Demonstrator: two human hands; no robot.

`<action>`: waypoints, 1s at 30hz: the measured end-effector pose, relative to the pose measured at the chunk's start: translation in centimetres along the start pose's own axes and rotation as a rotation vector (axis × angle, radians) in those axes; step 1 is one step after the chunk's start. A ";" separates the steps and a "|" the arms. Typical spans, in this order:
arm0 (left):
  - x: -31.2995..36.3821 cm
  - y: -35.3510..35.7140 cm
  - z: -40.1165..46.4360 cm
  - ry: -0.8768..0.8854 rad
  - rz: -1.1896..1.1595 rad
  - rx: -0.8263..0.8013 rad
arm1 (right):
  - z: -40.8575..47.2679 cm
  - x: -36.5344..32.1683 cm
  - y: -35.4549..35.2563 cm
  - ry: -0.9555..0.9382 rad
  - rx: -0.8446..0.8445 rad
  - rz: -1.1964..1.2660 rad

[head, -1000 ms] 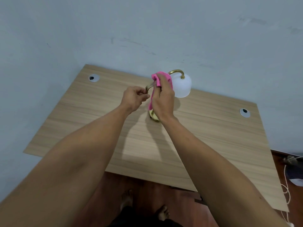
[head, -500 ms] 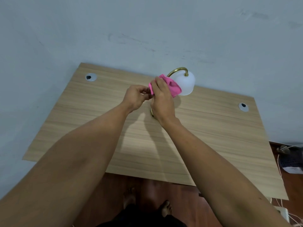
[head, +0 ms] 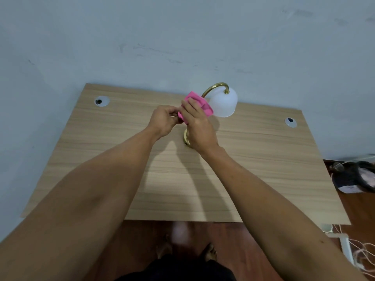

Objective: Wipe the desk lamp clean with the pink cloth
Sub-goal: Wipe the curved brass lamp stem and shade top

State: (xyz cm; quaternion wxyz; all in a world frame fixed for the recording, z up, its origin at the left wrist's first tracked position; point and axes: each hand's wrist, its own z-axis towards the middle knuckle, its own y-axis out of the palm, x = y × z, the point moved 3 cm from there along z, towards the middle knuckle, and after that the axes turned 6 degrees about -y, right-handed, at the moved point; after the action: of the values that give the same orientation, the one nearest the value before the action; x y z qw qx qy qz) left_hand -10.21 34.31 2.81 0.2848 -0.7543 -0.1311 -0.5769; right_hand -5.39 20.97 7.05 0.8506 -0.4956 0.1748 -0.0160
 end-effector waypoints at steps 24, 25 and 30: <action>0.4 -0.7 0.8 0.001 0.024 -0.084 | 1.4 -0.2 0.9 -0.023 0.176 0.035; 0.4 -0.7 0.8 0.010 0.027 -0.085 | 0.6 0.0 1.4 -0.050 0.148 0.008; 0.5 -0.8 1.0 0.028 0.027 -0.094 | -2.6 1.3 1.9 -0.088 0.026 -0.015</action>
State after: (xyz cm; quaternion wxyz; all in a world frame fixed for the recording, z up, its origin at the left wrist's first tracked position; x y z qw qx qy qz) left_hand -9.70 35.46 3.30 0.2586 -0.7605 -0.0895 -0.5889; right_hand -5.30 19.48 3.95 0.8639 -0.4858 0.1331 -0.0028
